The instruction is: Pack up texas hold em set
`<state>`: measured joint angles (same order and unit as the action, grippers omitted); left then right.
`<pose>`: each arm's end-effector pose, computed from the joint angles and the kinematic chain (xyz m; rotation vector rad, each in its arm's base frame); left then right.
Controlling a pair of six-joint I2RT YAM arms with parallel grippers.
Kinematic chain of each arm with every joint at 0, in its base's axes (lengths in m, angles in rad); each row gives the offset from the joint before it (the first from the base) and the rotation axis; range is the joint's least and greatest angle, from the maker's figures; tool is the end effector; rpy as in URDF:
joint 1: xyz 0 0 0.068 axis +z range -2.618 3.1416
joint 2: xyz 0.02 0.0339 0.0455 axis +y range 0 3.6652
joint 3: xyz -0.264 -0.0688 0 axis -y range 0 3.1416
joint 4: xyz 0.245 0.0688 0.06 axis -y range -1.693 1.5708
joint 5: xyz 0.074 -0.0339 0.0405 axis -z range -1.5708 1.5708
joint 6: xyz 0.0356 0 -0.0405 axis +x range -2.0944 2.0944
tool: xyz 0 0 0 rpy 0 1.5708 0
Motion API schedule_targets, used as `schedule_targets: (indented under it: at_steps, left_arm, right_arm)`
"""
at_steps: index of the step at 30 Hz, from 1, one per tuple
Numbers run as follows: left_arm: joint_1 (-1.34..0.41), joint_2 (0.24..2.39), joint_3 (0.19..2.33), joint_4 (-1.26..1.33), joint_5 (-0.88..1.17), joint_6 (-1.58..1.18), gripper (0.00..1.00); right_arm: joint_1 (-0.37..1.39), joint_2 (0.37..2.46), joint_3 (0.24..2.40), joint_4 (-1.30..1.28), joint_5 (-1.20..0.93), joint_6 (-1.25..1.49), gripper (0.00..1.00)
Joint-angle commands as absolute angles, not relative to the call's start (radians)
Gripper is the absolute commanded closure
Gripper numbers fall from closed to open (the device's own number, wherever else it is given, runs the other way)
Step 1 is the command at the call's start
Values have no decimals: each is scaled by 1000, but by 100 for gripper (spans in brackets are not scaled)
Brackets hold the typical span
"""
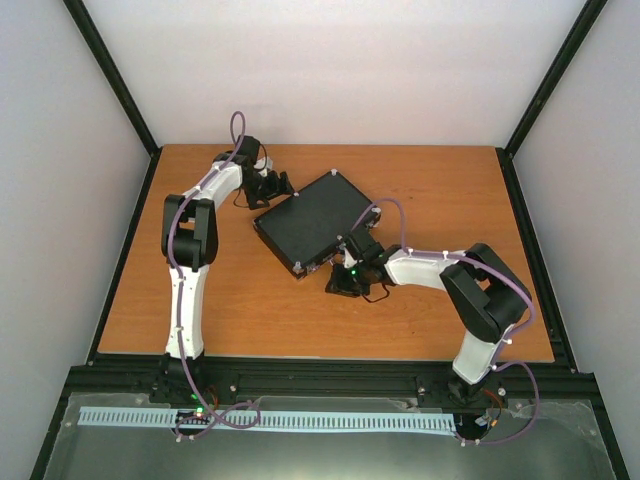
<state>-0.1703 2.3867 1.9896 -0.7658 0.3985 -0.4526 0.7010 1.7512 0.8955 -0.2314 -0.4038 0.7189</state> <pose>0.4942 -0.0990 0.1569 -0.2771 2.7783 -0.7130 0.2378 0.2190 0.1331 -0.1203 2.8960 0.9148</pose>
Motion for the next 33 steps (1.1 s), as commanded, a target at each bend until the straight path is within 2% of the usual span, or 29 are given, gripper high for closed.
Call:
schedule_targets:
  at_steps: [1,7,14,23,33]
  left_arm:
    - [-163,2409,1957,-839,377,-413,3]
    - [-159,2414,1954,-842,377,-412,3]
    - [-158,2424,1947,-839,381,-413,3]
    - [-158,2418,1953,-843,379,-408,3]
    - [-156,2417,1953,-847,377,-405,3]
  right_arm:
    - [707,1742,875,-209,-375,730,77]
    - [706,1596,818,-129,-336,771,74]
    - [683,1586,888,-112,-343,837,56]
    - [678,1705,972,-135,-396,898,70]
    - [670,1730,979,-98,-433,974,75]
